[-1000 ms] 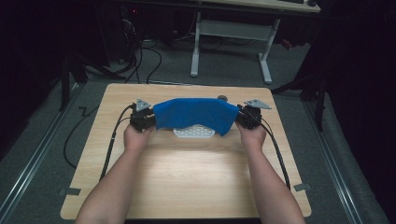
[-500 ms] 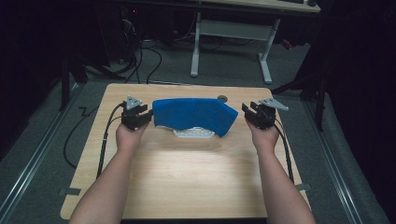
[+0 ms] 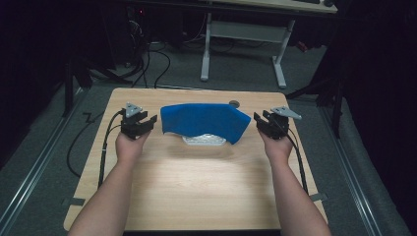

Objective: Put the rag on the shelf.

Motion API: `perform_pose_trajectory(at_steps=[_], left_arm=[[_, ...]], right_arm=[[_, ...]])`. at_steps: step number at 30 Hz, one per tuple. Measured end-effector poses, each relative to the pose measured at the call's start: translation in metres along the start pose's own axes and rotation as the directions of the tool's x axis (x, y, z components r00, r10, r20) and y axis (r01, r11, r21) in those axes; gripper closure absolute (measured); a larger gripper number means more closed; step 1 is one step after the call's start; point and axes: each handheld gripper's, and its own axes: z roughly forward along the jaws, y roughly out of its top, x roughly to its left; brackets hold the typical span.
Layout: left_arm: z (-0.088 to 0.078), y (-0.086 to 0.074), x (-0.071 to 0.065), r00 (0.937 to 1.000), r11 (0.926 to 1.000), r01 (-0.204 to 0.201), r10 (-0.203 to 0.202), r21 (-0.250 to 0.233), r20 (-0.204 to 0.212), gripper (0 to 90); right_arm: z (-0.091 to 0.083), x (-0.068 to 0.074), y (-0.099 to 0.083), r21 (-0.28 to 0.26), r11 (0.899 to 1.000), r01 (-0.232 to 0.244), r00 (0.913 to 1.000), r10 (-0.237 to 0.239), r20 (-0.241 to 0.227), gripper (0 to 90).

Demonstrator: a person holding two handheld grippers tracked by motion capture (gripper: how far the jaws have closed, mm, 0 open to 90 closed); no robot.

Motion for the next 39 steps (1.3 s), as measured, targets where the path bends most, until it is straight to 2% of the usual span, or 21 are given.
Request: perform_pose_trajectory(at_steps=[4,8,11,13,16,20,21,22,24,26,29,30,32,34,37,39], left_arm=[[-0.002,-0.009,0.002,1.0000,1.0000,0.007,-0.007,0.006,0.000,53.5],[-0.006,-0.019,0.000,1.0000,0.9998,-0.003,0.003,0.021,0.001,52.7],[-0.011,-0.026,-0.004,0.9999,0.9994,-0.006,0.005,0.033,0.012,52.2],[-0.016,-0.030,-0.007,0.9998,0.9995,-0.005,0.004,0.030,0.019,51.3],[-0.022,-0.038,-0.011,0.9996,0.9990,0.002,-0.003,0.045,0.029,50.6],[-0.033,-0.046,-0.018,0.9989,0.9992,-0.016,0.015,0.036,0.045,50.3],[-0.036,-0.048,-0.020,0.9985,0.9989,-0.025,0.023,0.039,0.049,50.2],[-0.038,-0.049,-0.022,0.9982,0.9987,-0.033,0.031,0.039,0.052,50.1],[-0.044,-0.052,-0.025,0.9978,0.9989,-0.035,0.033,0.033,0.058,50.0],[-0.049,-0.055,-0.029,0.9972,0.9988,-0.034,0.031,0.035,0.068,49.8],[-0.060,-0.061,-0.037,0.9957,0.9978,-0.059,0.057,0.032,0.074,49.5],[-0.061,-0.062,-0.038,0.9958,0.9975,-0.061,0.058,0.038,0.071,49.6],[-0.067,-0.065,-0.041,0.9974,0.9975,-0.052,0.050,0.048,0.053,49.6],[-0.076,-0.069,-0.043,0.9979,0.9987,-0.029,0.026,0.042,0.059,49.5],[-0.089,-0.074,-0.046,0.9973,0.9996,-0.016,0.015,0.023,0.072,49.1],[-0.097,-0.080,-0.050,0.9970,0.9990,-0.040,0.038,0.021,0.067,49.0]], right_arm=[[0.002,0.002,-0.008,0.031,0.999,0.015,0.9999,-0.015,0.007,56.8],[-0.001,0.003,-0.015,0.016,1.000,0.027,0.9996,-0.027,0.004,57.1],[-0.004,0.003,-0.020,0.044,0.998,0.035,0.9994,-0.035,-0.002,56.9],[-0.009,0.004,-0.025,0.015,0.999,0.047,0.9989,-0.047,-0.005,57.5],[-0.014,0.005,-0.031,0.041,0.999,0.030,0.9995,-0.030,0.005,58.7],[-0.027,0.004,-0.043,0.016,1.000,0.027,0.9996,-0.027,0.010,59.1],[-0.029,0.003,-0.045,0.032,0.999,0.023,0.9997,-0.024,0.010,58.5],[-0.032,0.002,-0.047,0.041,0.999,0.032,0.9994,-0.033,0.011,58.3],[-0.039,0.002,-0.051,0.023,0.999,0.046,0.9988,-0.046,0.014,57.3],[-0.044,0.002,-0.054,0.047,0.997,0.055,0.9983,-0.056,0.017,56.5],[-0.056,0.005,-0.060,0.032,0.996,0.084,0.9962,-0.085,0.020,55.8],[-0.061,0.006,-0.063,0.040,0.994,0.100,0.9948,-0.100,0.017,55.1],[-0.069,0.008,-0.068,0.040,0.994,0.101,0.9947,-0.102,0.013,54.6],[-0.076,0.010,-0.073,0.039,0.994,0.099,0.9949,-0.099,0.015,54.6],[-0.090,0.012,-0.082,0.037,0.995,0.093,0.9955,-0.093,0.016,54.3],[-0.098,0.012,-0.086,0.034,0.996,0.086,0.9961,-0.087,0.016,53.8]])
